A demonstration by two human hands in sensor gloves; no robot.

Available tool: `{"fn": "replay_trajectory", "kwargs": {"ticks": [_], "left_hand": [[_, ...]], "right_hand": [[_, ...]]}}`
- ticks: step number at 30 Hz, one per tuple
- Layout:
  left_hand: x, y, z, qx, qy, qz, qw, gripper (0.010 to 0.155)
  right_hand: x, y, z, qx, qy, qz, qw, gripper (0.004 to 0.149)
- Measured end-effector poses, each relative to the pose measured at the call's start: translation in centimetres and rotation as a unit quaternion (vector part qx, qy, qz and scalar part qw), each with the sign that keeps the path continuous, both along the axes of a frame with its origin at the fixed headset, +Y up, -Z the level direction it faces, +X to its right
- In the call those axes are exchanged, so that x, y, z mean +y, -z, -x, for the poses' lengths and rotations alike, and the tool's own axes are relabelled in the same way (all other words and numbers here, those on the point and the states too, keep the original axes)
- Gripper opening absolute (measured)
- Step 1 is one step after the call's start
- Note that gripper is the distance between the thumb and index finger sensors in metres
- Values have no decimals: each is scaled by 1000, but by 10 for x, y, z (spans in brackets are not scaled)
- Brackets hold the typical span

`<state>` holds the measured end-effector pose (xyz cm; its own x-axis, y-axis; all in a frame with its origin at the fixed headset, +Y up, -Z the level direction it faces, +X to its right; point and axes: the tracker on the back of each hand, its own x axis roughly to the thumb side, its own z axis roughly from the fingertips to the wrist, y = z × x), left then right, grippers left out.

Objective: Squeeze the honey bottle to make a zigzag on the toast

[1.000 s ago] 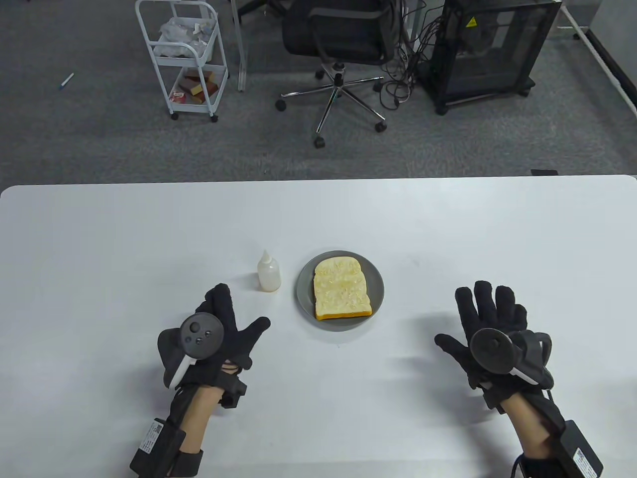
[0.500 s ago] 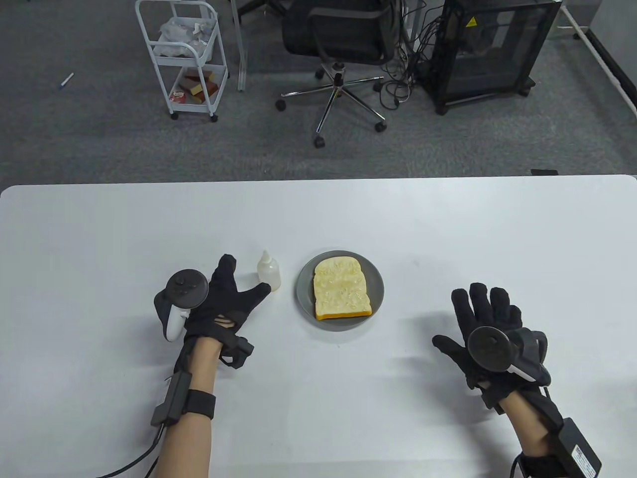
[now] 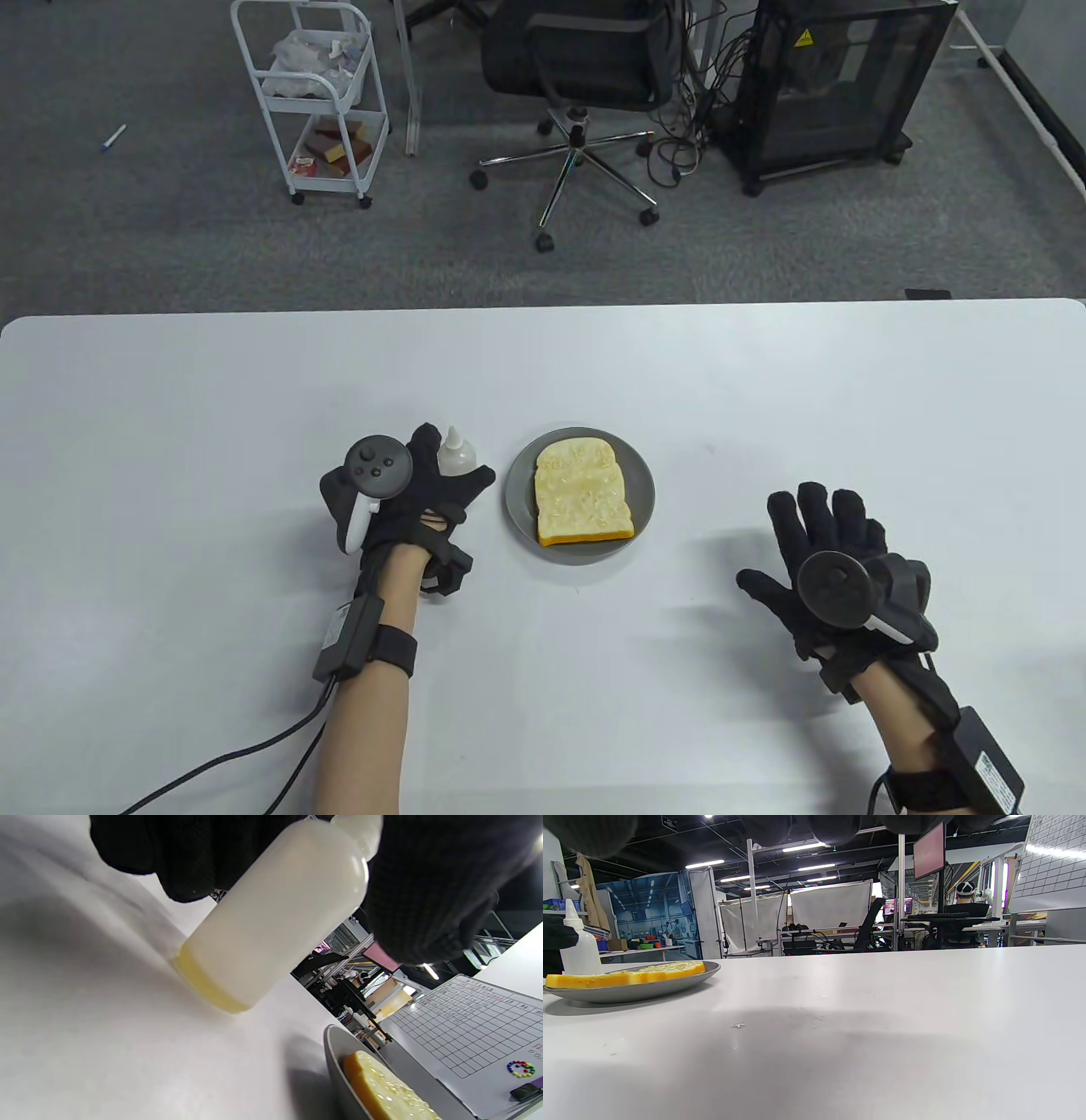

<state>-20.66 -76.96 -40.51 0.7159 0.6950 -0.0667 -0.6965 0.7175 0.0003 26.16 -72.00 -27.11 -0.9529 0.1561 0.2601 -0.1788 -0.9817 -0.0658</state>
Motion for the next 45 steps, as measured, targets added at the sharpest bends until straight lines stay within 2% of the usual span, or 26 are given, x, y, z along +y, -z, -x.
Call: {"fn": "replay_trajectory", "kwargs": {"ticks": [4,10,18,22,26,30,35,39,42,45], "left_hand": [[2,1,-2,27,26,-20,999,84],[13,-11,3,26,7,-64,998,82],[68,-56,0,-25,-4,-158,987,82],[86,-81,-12,-44,11,-216,975,82],[97,-104,-29,-75,-9,-233,970,81],[99,-122,-51,-109,29,-259,959,81],[84,-135,-77,-168,34,-235,957,81],[76,-143,-92,-214,65,-239,945,81],[76,-148,-101,-238,107,-241,935,81],[74,-151,-107,-247,102,-238,934,81]], "right_hand": [[-1,0,3,5,1,0,1000,95],[1,3,7,13,-3,3,1000,94],[38,3,33,49,30,-21,998,93],[54,5,53,71,65,-40,995,92],[62,4,77,96,91,-46,990,91],[61,3,99,116,131,-48,983,90],[52,3,114,117,224,-62,966,90],[37,0,120,111,301,-61,945,81],[27,-2,123,110,308,-25,945,74],[23,-2,125,108,332,-18,937,62]]}}
